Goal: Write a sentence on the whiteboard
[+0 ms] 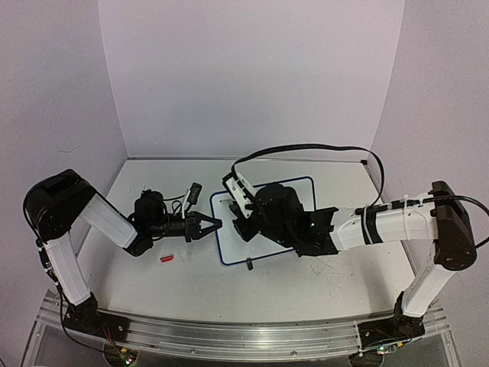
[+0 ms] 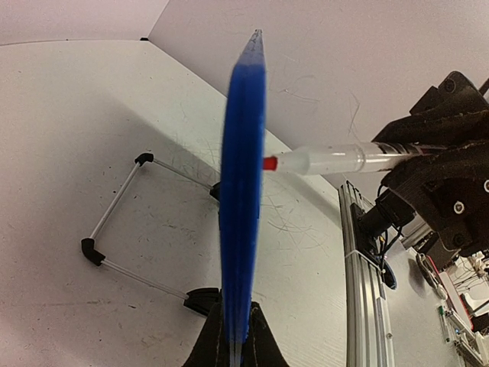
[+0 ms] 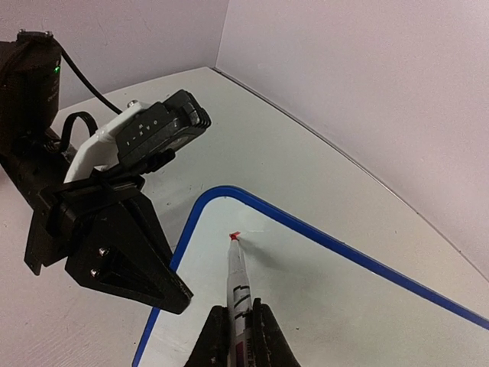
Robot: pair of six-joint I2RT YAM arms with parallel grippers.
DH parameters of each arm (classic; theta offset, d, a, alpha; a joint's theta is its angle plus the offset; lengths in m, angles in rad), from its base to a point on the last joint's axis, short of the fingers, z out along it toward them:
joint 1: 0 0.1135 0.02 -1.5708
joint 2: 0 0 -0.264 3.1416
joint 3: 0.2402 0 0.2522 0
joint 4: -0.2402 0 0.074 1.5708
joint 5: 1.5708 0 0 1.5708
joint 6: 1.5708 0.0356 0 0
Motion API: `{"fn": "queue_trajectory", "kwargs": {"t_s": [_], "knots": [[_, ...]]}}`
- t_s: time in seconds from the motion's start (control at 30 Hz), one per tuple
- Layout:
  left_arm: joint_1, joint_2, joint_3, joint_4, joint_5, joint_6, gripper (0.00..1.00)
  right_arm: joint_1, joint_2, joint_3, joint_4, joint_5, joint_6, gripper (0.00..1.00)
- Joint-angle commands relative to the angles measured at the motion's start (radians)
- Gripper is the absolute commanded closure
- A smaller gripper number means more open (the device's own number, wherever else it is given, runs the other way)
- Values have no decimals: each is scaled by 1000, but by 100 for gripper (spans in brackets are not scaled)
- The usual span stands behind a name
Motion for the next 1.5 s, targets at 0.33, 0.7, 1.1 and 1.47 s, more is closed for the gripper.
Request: {"fn": "queue_trajectory", "kwargs": {"t_s": [0.33, 0.7, 1.1, 1.47], "knots": [[3, -58, 1, -18, -7, 28, 100, -2, 6, 0, -46, -8, 49, 100], [2, -61, 0, -24, -10, 33, 100, 4, 10, -14, -61, -19, 74, 100], [3, -63, -1, -29, -11, 36, 100, 20, 13, -43, -76, -37, 102, 100], [3, -59, -8, -31, -18, 39, 100, 21, -60, -40, -39, -54, 109, 100]]}}
